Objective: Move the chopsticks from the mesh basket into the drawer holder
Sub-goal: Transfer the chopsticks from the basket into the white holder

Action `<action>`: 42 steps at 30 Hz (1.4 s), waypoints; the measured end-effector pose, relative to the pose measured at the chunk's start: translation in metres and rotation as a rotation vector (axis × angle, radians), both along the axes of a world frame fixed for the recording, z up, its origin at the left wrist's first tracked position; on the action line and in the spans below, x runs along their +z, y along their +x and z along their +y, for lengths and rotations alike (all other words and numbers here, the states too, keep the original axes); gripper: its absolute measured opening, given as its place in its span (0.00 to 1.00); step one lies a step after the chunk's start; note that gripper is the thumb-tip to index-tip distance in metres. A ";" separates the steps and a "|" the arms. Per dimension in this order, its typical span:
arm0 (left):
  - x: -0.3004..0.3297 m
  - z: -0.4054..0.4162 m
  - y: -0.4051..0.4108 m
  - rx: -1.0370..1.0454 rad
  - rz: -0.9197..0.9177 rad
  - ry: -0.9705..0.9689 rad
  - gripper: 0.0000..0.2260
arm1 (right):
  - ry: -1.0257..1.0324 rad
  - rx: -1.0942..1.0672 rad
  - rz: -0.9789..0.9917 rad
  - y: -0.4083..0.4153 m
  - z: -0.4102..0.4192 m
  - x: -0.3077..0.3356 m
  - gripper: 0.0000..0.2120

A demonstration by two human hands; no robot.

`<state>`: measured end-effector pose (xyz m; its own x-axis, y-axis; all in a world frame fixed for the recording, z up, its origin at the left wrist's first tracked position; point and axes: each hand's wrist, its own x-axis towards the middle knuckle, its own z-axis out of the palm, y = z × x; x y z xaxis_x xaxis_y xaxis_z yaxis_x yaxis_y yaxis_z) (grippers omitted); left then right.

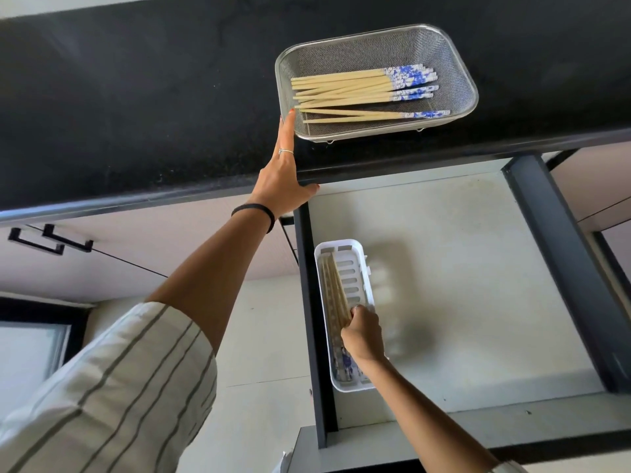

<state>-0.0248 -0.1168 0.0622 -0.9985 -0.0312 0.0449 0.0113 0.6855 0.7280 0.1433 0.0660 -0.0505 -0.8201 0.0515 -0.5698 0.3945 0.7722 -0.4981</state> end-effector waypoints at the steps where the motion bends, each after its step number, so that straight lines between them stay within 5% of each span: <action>1: 0.000 0.000 0.000 -0.002 -0.001 -0.002 0.53 | 0.007 0.008 -0.003 0.002 0.000 -0.001 0.08; 13: -0.002 -0.003 -0.001 0.001 -0.005 -0.025 0.53 | 0.032 0.162 0.088 0.014 0.002 -0.010 0.27; 37: -0.001 -0.001 0.000 0.024 -0.040 -0.024 0.54 | -0.110 0.139 0.057 0.009 0.009 -0.013 0.27; 42: 0.000 0.000 0.001 0.022 -0.043 -0.030 0.54 | -0.032 0.312 0.166 0.014 0.009 -0.013 0.30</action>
